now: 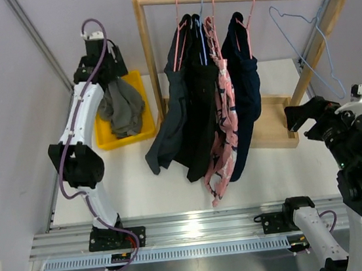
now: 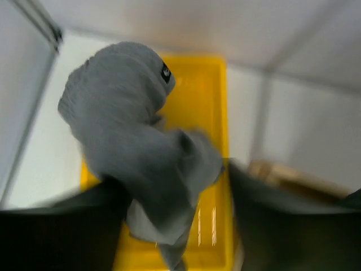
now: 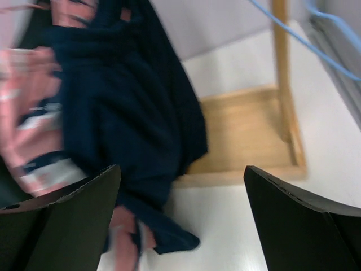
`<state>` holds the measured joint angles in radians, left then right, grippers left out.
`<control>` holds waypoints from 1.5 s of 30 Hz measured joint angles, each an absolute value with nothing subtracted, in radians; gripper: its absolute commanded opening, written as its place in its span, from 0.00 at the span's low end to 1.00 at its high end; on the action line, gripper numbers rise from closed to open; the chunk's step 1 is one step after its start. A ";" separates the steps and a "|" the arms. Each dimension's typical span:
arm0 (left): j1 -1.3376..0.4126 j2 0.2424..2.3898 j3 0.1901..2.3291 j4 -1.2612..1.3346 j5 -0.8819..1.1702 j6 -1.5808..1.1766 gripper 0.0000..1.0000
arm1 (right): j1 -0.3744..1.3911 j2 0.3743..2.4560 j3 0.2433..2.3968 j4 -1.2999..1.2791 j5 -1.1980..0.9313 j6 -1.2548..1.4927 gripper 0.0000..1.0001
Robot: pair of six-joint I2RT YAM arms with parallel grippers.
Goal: Remove the shorts from the hanger
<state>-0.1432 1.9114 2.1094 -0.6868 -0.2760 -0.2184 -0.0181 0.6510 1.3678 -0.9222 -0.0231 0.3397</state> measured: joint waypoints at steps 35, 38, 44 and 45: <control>-0.347 0.698 0.850 -0.690 -0.215 -0.313 0.99 | 0.267 1.486 1.941 -0.564 -0.120 0.318 0.38; -0.347 0.701 0.849 -0.678 -0.202 -0.312 0.99 | 0.266 1.483 1.922 -0.558 -0.087 0.312 0.01; -0.350 0.722 0.847 -0.667 -0.171 -0.304 0.99 | 0.265 1.479 1.913 -0.558 -0.048 0.310 0.00; -0.358 0.721 0.847 -0.664 -0.171 -0.302 0.99 | 0.265 1.477 1.913 -0.560 -0.046 0.310 0.00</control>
<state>-0.3584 0.7208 0.8474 -0.6643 -0.1707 -0.3019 0.2653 1.4765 1.9129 -0.5602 -0.0456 0.3096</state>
